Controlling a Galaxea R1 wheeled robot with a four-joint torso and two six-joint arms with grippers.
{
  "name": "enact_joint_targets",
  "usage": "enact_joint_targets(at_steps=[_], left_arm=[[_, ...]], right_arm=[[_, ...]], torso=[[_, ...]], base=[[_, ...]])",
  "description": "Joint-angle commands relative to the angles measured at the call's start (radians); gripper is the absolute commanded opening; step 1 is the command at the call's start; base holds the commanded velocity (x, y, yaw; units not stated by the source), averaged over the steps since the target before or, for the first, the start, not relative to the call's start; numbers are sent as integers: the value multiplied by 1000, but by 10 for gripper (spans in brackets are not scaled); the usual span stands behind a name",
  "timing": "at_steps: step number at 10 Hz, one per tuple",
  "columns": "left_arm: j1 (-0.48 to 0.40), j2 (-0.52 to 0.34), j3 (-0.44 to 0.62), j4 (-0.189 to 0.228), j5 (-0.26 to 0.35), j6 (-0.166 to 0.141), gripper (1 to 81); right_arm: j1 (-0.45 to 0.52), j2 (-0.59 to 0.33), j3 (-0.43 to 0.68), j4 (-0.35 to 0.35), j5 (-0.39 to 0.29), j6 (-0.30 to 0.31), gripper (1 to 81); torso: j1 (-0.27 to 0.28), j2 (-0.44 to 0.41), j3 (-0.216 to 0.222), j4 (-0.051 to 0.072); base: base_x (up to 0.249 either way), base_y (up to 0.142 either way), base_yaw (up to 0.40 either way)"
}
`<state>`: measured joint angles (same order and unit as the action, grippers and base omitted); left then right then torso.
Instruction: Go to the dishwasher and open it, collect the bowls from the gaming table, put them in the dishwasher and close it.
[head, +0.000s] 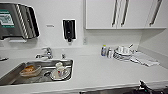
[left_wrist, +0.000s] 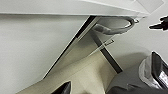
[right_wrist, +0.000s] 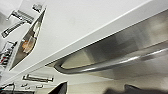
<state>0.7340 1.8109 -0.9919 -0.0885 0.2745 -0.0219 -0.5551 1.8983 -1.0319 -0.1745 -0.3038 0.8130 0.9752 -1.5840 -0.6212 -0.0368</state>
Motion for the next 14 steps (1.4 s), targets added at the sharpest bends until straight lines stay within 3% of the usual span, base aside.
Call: enact_joint_targets(at_steps=[1, 4, 7, 14], left_arm=[[-101, -27, 19, -8, 18, 8, 811], [-101, -10, 15, -8, 14, 7, 811], [-101, 9, 1, -7, 15, 8, 811], [-101, 42, -37, -8, 17, 7, 811]], right_arm=[[116, 46, -100, 131, -129, 28, 811], [120, 80, -161, 197, -164, 64, 811], [126, 121, -220, 197, -166, 161, 811], [108, 267, -338, 188, -209, 219, 811]], torso=[[0, 0, 0, 0], [0, 0, 0, 0], [0, 0, -1, 0], [0, 0, -1, 0]], base=[[0, 0, 0], [0, 0, 0], [0, 0, 0], [0, 0, 0]])
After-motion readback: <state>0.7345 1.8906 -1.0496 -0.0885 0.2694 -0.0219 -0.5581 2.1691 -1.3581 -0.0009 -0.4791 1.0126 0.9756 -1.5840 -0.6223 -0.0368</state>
